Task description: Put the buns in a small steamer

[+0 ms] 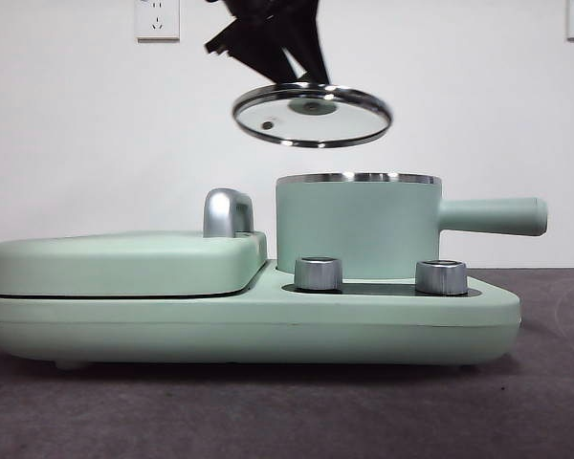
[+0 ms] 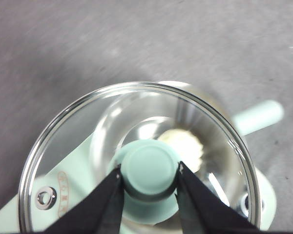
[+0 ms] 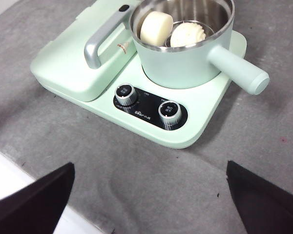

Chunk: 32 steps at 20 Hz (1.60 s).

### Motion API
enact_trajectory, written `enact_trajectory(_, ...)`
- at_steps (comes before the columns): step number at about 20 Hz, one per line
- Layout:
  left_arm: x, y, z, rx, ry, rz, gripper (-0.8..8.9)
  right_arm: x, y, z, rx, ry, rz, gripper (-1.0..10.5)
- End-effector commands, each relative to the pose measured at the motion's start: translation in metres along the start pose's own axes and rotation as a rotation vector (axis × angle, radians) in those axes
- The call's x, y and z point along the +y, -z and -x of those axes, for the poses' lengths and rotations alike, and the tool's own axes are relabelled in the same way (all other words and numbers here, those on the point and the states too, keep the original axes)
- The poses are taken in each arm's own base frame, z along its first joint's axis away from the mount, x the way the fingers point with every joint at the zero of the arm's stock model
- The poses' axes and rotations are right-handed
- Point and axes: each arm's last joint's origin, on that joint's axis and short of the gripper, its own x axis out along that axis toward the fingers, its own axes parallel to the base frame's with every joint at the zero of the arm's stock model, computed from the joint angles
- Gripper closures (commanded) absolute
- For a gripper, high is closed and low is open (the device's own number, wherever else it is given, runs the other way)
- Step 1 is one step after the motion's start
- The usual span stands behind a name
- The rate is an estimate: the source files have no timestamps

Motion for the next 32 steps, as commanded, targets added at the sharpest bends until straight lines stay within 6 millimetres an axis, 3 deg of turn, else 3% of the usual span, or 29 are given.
enact_trajectory(1, -0.014, -0.007, -0.004, -0.036, 0.027, -0.073, 7.95, 0.001, -0.003, 0.002, -0.025, -0.013, -0.004, 4.6)
enact_trajectory(7, -0.018, 0.006, -0.030, -0.011, 0.042, -0.136, 7.95, 0.002, -0.004, 0.002, -0.030, -0.014, -0.004, 4.6)
enact_trajectory(16, -0.019, 0.007, -0.040, -0.041, 0.122, -0.201, 7.95, 0.001, -0.004, 0.002, -0.032, -0.008, -0.004, 4.6)
enact_trajectory(22, -0.013, 0.012, -0.068, -0.009, 0.129, -0.198, 7.95, 0.001, -0.004, 0.002, -0.031, -0.008, -0.005, 4.6)
enact_trajectory(32, -0.012, 0.016, -0.073, 0.027, 0.136, -0.194, 7.89, 0.001, -0.004, 0.002, -0.032, -0.008, -0.004, 4.6)
